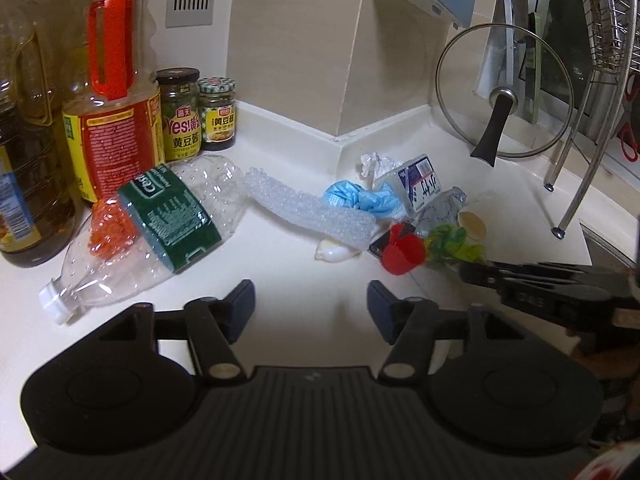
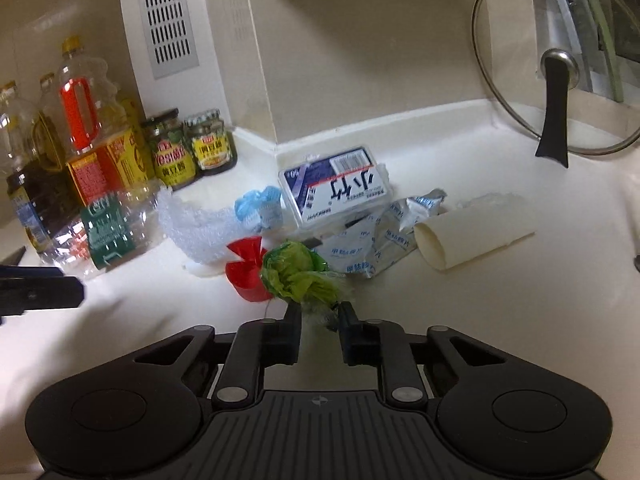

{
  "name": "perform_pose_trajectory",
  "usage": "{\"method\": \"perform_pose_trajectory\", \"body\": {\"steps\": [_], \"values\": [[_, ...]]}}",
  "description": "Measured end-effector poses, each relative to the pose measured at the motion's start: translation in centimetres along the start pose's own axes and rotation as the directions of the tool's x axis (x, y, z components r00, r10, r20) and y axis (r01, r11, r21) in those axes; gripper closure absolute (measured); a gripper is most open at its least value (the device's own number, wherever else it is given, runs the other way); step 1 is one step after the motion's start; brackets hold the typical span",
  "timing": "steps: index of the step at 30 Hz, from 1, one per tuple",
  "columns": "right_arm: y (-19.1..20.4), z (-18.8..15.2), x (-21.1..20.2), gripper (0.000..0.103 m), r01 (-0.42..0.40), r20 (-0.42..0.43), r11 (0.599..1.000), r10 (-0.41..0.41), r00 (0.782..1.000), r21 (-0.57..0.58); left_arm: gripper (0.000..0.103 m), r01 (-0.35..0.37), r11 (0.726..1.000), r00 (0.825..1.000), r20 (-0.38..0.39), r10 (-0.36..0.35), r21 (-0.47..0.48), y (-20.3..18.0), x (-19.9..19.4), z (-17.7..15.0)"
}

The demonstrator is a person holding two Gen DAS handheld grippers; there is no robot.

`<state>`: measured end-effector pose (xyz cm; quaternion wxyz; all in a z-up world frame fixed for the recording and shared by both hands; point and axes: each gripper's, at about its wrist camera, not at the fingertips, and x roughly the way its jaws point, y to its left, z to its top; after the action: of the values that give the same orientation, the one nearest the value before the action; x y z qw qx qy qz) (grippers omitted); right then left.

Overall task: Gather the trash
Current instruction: 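Grasp the green-yellow wrapper with the right gripper, then grasp the clear bubble wrap with the left gripper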

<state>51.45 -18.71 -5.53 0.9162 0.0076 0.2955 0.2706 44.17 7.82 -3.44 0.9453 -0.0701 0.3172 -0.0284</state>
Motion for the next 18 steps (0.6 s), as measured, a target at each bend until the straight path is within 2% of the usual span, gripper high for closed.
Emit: {"method": "perform_pose_trajectory", "body": {"steps": [9,14,18], "values": [[-1.6,1.8,-3.1,0.088,0.024,0.094,0.998,-0.030,0.995,0.059,0.034,0.016,0.998,1.000,0.022,-0.014,-0.066,0.1,3.4,2.4],[-3.1,2.1,-4.1,0.088,0.062,0.115,0.993,-0.073,0.991,0.095,0.034,0.006,0.994,1.000,0.027,-0.003,-0.106,0.5,6.1,3.9],[-4.4,1.8,-4.8,0.088,0.097,0.113,0.987,-0.111,0.987,0.127,0.034,-0.005,0.987,1.000,-0.003,0.004,-0.161,1.2,8.4,4.4]]}}
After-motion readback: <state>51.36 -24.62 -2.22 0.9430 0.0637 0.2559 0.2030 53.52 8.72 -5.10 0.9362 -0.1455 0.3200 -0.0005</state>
